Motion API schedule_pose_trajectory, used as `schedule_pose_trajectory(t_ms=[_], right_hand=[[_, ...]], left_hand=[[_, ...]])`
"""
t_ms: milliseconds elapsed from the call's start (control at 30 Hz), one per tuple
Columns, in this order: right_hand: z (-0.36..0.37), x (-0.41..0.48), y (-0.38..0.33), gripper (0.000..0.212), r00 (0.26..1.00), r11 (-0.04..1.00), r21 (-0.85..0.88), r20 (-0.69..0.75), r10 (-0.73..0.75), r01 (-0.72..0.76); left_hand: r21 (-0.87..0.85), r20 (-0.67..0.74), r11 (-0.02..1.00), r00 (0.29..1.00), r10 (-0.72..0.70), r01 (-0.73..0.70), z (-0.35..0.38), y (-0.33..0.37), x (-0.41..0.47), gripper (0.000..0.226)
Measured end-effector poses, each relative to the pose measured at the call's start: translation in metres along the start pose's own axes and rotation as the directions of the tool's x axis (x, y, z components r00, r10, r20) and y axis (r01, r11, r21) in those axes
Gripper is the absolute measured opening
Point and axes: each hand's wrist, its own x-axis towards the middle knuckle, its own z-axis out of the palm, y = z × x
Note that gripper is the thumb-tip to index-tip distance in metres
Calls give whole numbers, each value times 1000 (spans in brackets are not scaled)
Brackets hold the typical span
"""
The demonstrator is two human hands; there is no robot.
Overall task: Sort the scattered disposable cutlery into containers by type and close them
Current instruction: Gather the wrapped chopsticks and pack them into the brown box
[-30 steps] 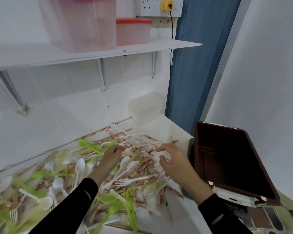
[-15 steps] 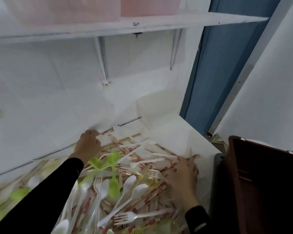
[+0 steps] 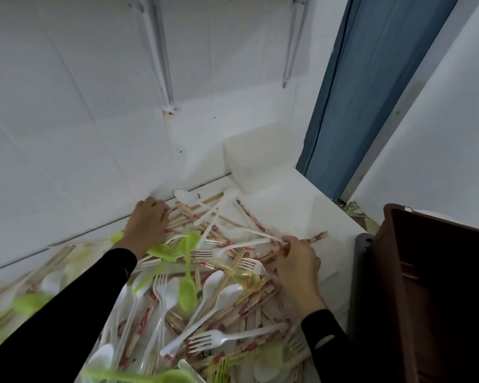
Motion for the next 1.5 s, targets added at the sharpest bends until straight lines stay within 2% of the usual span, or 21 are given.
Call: schedule_pose_trajectory(t_ms=[133,233,300,367,433,500,567,667,733,800,900,1000,1133,1300,1500], right_hand=[[-5,-3,-3,24,1000,999,26,-13,-20,21],[-11,-7,-8,20,999,979,203,4,-35,34],[-17,-10,-10,18,997,961,274,62,-42,24],[-20,-13,-10,20,991,944,330,112,-72,32],[-22,-15,-10,27,982,923,384,165,-92,22],[-21,-17,-10,32,973,935,353,198,-116,40],[-22,-18,-10,27,977,945,316,159,-144,88],[-29,-14,-18,22,992,901,422,35,-124,98],[-34,-7,-24,22,991,883,457,22,-134,109],[-39,-1,-31,29,979,917,388,135,-154,91],[-40,7,-36,42,949,989,127,293,-113,78],[-35,12,-41,38,974,996,-11,210,-84,89],[-13,23,-46,41,978,987,-2,134,-157,159],[12,28,-44,37,966,950,-189,123,-228,248],[17,16,-40,25,965,942,-209,84,-249,261]], left_hand=[[-142,-51,988,997,52,-59,2,18,3,13],[-212,65,971,990,125,-109,2,43,11,14],[-267,156,963,984,83,-39,5,56,13,15],[-267,179,963,982,66,-16,10,64,11,16],[-230,157,973,985,66,-28,15,68,7,16],[-124,138,992,989,53,-36,16,66,3,20],[-14,127,999,991,40,-38,16,61,-3,24],[26,126,1000,992,10,-13,16,57,-11,28],[72,132,997,991,-32,22,15,52,-13,38],[82,174,995,983,-63,49,11,47,-13,50],[32,245,997,966,-82,76,7,37,-13,55],[-21,178,999,984,-30,34,7,29,-18,47],[-135,104,991,994,28,-13,6,26,-31,22],[-79,101,997,995,8,0,1,31,-47,21],[-67,103,998,995,-15,22,0,27,-60,23]])
